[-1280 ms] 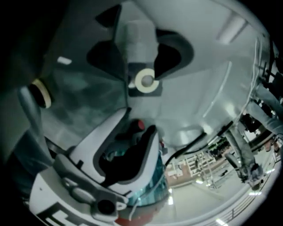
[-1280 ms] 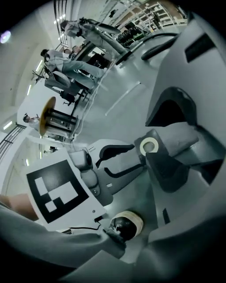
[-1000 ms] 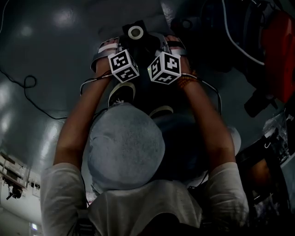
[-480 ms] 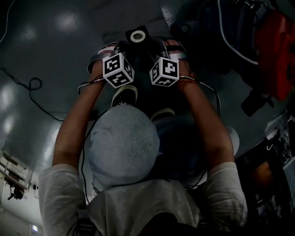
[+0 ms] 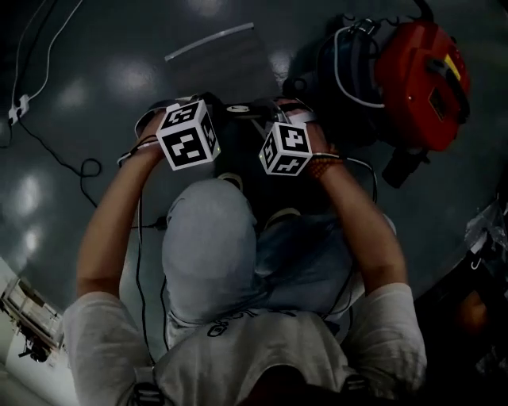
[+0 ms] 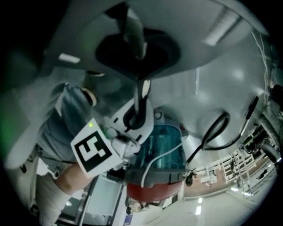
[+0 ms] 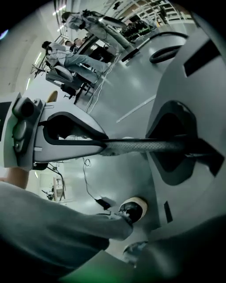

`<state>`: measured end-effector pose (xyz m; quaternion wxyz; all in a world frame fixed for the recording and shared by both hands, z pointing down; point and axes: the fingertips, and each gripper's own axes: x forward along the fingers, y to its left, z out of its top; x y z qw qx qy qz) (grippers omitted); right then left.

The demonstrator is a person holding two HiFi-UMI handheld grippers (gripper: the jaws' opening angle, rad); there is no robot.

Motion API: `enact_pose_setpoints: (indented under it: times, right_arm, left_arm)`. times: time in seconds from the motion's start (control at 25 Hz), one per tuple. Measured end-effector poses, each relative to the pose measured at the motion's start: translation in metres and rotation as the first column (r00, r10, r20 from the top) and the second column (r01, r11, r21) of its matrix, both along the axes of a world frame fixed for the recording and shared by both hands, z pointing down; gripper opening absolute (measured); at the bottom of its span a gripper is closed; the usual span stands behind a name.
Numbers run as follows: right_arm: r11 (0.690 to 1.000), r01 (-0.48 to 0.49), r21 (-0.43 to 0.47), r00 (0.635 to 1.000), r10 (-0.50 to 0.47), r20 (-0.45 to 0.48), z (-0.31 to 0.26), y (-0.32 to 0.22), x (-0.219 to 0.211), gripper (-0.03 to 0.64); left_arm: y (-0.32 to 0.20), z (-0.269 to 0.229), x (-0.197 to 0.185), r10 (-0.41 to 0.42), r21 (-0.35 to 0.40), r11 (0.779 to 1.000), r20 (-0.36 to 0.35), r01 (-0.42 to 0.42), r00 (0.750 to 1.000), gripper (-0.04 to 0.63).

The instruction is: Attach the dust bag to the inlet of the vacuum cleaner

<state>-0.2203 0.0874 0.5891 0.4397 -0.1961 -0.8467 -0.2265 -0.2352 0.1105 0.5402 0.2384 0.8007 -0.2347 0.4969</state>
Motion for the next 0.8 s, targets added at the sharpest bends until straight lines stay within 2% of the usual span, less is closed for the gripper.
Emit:
enact_pose_setpoints:
  times: [0.2, 0.36, 0.44, 0.56, 0.8]
  right_arm:
    - [0.99, -0.089, -0.108, 0.996, 0.086, -0.03, -0.098, -0.006, 0.039, 0.035]
    - [0.971, -0.173, -0.166, 0.985, 0.165, -0.056, -0.155, -0.014, 0.085, 0.035]
    - [0.954, -0.22, -0.202, 0.975, 0.209, -0.073, -0.171, -0.013, 0.111, 0.035]
    - [0.922, -0.288, -0.259, 0.957, 0.271, -0.102, -0.185, -0.005, 0.146, 0.035]
    - [0.888, -0.373, -0.269, 0.927, 0.345, -0.146, -0.196, -0.007, 0.207, 0.034]
  left_arm:
    - [-0.012, -0.098, 0.033, 0.118, -0.015, 0.993, -0.063, -0.119, 0.991, 0.038]
    - [-0.023, -0.154, 0.076, 0.22, -0.012, 0.975, -0.117, -0.223, 0.969, 0.038]
    - [-0.025, -0.171, 0.101, 0.283, -0.022, 0.957, -0.147, -0.289, 0.948, 0.038]
    - [-0.023, -0.187, 0.136, 0.379, -0.042, 0.919, -0.179, -0.392, 0.908, 0.037]
    - [-0.029, -0.193, 0.191, 0.467, -0.061, 0.873, -0.189, -0.485, 0.864, 0.038]
